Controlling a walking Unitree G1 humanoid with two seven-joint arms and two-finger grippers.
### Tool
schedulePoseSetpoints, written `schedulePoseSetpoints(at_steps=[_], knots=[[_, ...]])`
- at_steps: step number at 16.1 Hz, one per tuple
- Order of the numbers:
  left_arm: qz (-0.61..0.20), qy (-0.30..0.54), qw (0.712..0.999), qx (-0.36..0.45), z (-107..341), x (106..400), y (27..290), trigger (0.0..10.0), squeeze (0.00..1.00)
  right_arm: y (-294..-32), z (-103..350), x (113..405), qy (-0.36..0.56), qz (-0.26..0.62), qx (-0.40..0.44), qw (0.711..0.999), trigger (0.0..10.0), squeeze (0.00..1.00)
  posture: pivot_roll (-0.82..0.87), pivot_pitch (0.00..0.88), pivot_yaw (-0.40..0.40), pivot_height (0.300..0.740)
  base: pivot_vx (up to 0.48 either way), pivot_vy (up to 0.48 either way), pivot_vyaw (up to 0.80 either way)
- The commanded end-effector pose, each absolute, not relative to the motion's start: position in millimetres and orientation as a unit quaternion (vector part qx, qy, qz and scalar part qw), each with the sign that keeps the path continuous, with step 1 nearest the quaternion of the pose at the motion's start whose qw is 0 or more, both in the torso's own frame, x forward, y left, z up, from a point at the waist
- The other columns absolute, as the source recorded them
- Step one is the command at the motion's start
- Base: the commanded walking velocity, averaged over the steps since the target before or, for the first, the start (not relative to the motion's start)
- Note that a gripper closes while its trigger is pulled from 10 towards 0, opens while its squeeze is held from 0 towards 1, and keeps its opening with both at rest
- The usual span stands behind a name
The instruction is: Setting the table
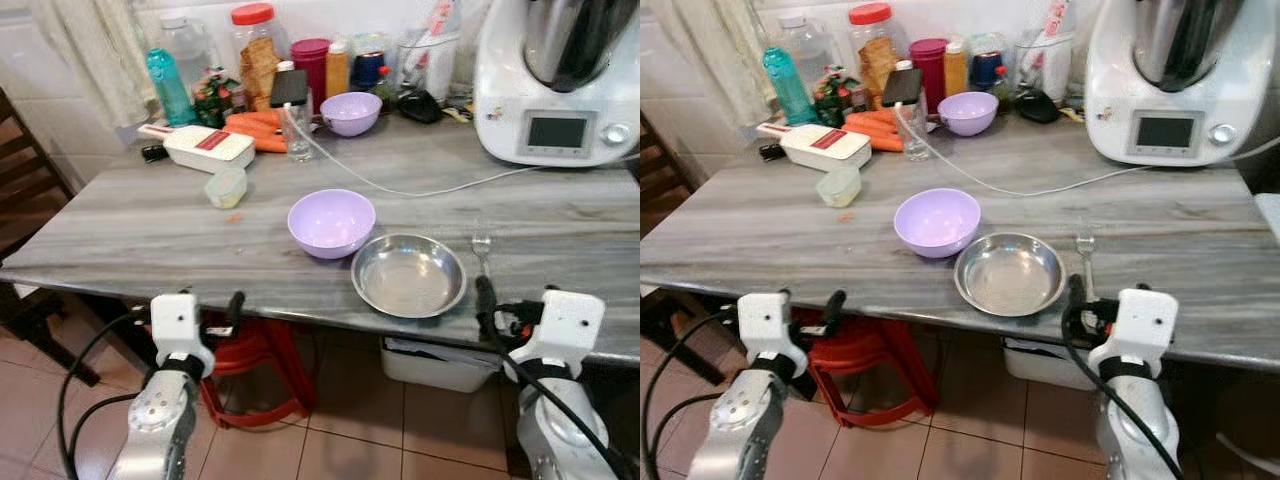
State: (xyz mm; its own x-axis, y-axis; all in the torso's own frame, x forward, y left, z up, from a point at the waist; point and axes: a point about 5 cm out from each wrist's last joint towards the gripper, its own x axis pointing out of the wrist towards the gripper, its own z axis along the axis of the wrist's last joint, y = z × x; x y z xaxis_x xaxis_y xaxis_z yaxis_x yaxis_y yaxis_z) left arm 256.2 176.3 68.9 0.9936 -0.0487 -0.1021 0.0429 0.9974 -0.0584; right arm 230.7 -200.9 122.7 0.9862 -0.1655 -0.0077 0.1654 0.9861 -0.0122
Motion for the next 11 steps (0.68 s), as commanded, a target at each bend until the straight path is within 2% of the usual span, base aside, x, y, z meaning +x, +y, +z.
schedulePoseSetpoints(at_steps=[1, 8, 11], knots=[[-0.019, 0.044, 0.999, -0.022, 73.9, 257.4, 177.9, 10.0, 0.00, -196.3, 128.6, 231.9, -0.010, -0.071, -0.004, 0.997, 10.0, 0.00, -0.09, 0.000, 0.098, 0.740, 0.000, 0.000, -0.80], [-0.031, 0.044, 0.998, -0.024, 75.5, 259.5, 173.6, 10.0, 0.00, -195.0, 127.5, 233.9, -0.007, -0.065, -0.004, 0.998, 10.0, 0.00, -0.10, 0.000, 0.101, 0.740, -0.034, 0.000, -0.73], [-0.035, 0.045, 0.998, -0.024, 75.7, 260.7, 172.4, 10.0, 0.00, -195.5, 127.9, 235.3, -0.008, -0.066, -0.004, 0.998, 10.0, 0.00, -0.10, 0.000, 0.104, 0.740, -0.247, 0.000, -0.52]])
